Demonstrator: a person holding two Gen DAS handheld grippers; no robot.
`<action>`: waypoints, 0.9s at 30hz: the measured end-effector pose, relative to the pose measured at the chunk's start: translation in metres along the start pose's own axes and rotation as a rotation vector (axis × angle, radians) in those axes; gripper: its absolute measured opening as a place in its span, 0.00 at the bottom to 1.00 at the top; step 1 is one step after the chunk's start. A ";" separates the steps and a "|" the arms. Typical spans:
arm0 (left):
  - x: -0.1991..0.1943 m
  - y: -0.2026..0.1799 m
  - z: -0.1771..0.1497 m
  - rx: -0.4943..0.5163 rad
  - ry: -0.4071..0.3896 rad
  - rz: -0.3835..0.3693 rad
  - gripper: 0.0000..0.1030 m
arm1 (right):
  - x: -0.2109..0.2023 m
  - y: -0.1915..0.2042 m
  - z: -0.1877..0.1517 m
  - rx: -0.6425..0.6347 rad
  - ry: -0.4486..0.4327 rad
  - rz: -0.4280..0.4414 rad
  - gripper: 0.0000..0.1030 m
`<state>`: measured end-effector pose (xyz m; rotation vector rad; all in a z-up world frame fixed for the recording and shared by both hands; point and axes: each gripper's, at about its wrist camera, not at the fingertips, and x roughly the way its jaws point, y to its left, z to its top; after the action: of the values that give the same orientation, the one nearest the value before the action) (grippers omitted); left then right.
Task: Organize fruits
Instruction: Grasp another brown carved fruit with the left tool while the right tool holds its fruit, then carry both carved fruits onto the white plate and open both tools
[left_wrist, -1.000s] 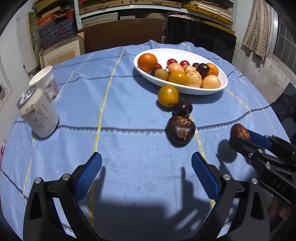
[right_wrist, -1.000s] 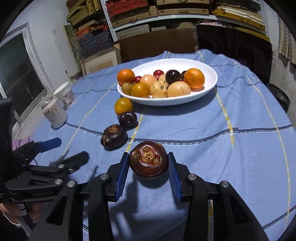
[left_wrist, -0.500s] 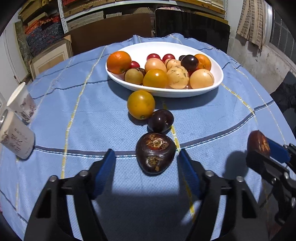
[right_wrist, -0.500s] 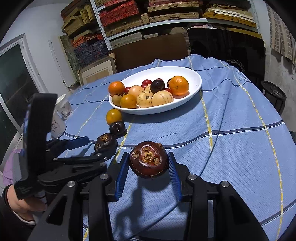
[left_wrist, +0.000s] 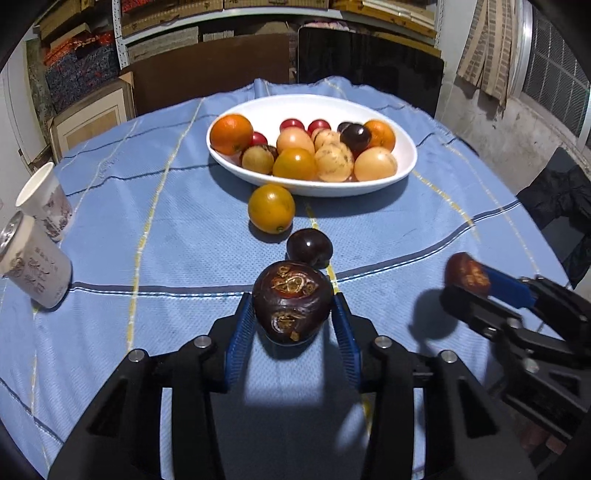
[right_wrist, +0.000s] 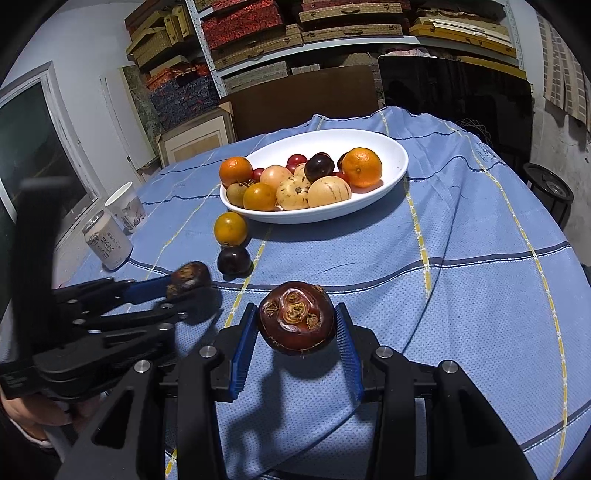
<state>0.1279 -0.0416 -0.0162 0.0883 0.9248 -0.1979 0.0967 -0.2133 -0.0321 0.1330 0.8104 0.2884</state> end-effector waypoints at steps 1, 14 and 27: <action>-0.005 0.001 -0.001 -0.001 -0.009 0.000 0.41 | 0.000 0.001 0.000 -0.002 0.002 -0.002 0.42; -0.033 0.012 -0.016 -0.020 -0.031 -0.006 0.41 | -0.005 0.014 -0.002 -0.056 -0.017 -0.040 0.42; -0.045 0.021 -0.009 -0.020 -0.058 -0.001 0.41 | -0.016 0.024 0.003 -0.093 -0.027 -0.109 0.42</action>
<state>0.0994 -0.0136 0.0140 0.0633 0.8684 -0.1908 0.0836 -0.1952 -0.0136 0.0052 0.7734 0.2211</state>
